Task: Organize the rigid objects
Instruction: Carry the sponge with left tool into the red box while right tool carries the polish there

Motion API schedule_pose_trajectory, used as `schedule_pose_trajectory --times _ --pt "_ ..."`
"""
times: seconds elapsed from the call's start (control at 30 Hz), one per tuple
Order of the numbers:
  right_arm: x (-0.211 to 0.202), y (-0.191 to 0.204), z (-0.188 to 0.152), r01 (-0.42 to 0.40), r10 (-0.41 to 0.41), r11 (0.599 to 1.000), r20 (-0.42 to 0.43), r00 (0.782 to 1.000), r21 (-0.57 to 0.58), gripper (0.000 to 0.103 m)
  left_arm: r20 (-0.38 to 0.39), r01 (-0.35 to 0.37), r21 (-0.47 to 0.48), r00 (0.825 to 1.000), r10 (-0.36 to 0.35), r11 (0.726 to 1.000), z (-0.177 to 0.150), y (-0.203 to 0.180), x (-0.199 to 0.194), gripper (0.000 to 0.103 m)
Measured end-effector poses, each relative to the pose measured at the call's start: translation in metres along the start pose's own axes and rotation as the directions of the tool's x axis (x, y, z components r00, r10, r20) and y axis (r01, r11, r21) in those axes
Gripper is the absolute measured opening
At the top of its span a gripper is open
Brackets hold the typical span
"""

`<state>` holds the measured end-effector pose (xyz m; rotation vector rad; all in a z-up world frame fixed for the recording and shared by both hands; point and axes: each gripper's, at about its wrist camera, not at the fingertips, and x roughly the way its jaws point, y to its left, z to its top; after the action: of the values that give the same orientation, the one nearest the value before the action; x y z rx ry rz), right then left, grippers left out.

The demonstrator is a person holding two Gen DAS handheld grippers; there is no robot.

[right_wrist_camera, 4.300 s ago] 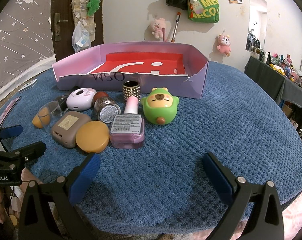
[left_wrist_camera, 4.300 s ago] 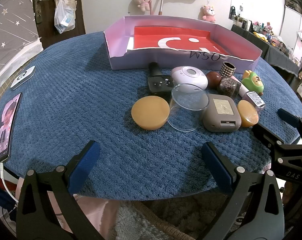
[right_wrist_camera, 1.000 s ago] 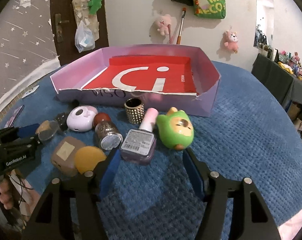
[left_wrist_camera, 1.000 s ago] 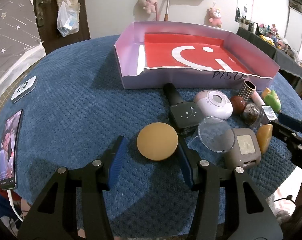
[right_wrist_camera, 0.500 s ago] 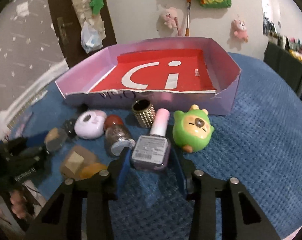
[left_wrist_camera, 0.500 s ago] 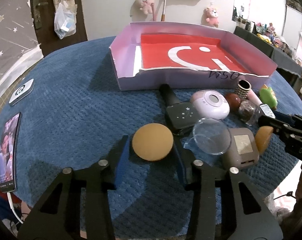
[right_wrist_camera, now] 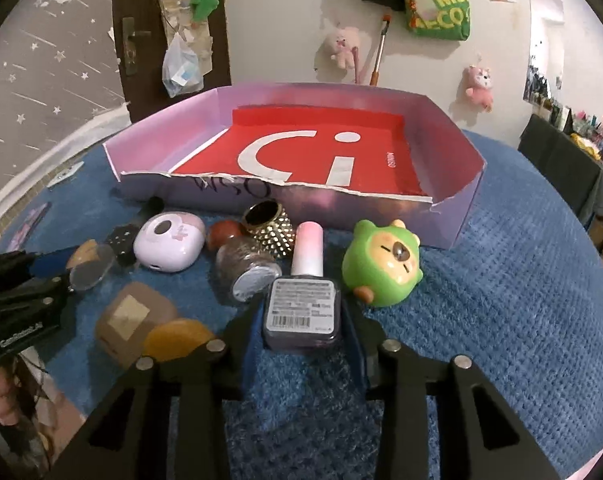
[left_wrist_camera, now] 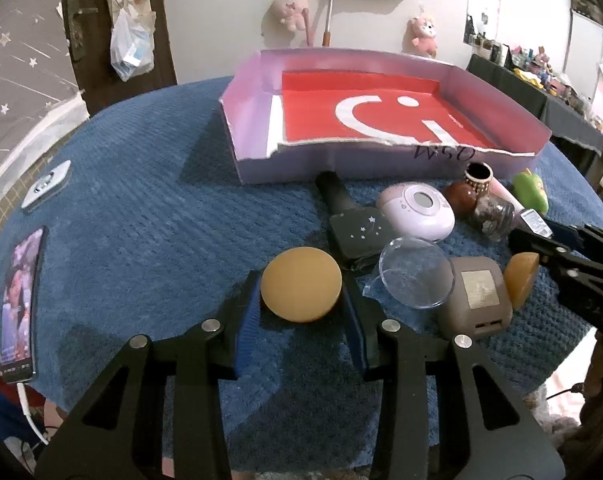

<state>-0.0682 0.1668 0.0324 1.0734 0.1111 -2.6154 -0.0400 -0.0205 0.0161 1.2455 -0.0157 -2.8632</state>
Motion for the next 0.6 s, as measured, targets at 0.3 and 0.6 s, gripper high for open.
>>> schedule_pose_trajectory --times 0.3,0.6 --pt "-0.030 -0.004 0.012 -0.110 0.106 0.993 0.073 0.992 0.046 0.039 0.052 0.023 -0.010 0.998 -0.023 1.000 0.010 0.003 -0.016 0.035" --pt "-0.042 -0.002 0.030 -0.161 0.157 0.987 0.111 0.981 0.026 0.039 0.088 0.044 0.043 0.995 -0.047 0.998 0.036 -0.011 -0.023 0.035"
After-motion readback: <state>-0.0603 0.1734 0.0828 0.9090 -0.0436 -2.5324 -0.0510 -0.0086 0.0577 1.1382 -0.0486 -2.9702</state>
